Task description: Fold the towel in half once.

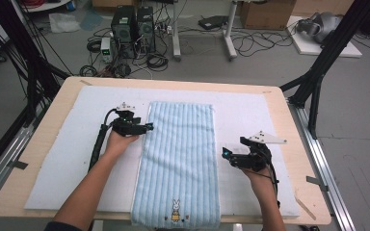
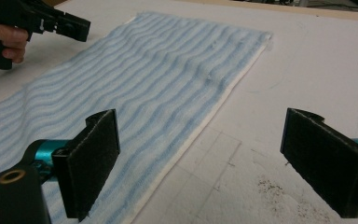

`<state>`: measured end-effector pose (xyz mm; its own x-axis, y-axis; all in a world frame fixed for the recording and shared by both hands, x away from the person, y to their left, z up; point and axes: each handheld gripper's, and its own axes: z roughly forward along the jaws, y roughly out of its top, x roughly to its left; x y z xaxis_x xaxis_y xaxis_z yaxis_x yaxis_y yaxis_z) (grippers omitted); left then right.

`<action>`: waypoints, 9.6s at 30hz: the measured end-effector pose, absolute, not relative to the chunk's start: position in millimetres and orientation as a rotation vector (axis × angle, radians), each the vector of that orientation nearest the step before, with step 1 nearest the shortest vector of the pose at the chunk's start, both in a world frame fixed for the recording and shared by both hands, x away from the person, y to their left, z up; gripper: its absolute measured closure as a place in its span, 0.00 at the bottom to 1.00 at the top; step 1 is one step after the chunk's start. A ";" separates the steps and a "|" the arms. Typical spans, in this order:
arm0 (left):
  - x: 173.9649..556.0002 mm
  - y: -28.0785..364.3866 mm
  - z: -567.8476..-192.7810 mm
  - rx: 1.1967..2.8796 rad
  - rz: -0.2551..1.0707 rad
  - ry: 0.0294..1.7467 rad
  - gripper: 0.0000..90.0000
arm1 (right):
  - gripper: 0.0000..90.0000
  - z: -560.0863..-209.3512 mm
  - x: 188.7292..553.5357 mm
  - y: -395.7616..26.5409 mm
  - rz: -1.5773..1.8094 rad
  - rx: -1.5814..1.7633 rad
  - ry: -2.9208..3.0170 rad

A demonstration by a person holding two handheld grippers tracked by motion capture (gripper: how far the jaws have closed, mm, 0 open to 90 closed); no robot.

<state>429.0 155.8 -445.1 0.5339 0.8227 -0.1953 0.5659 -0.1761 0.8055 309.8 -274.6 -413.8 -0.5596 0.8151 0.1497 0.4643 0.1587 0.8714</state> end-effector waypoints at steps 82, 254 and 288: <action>416.5 177.6 -430.1 1.760 0.211 0.995 0.97 | 0.97 -414.8 392.0 -211.4 1.185 1.242 2.205; 345.4 168.4 -451.2 1.985 0.371 1.046 0.58 | 0.63 -445.9 325.3 -214.2 1.015 1.359 2.224; 435.1 171.4 -436.5 1.846 0.331 1.038 0.97 | 0.96 -427.1 411.3 -211.4 1.084 1.290 2.124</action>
<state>435.1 171.4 -436.5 0.6015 0.7730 -0.2018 0.5129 -0.1800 0.8393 411.3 -211.4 -427.1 -0.4767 0.8783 0.0361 0.5445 0.2628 0.7965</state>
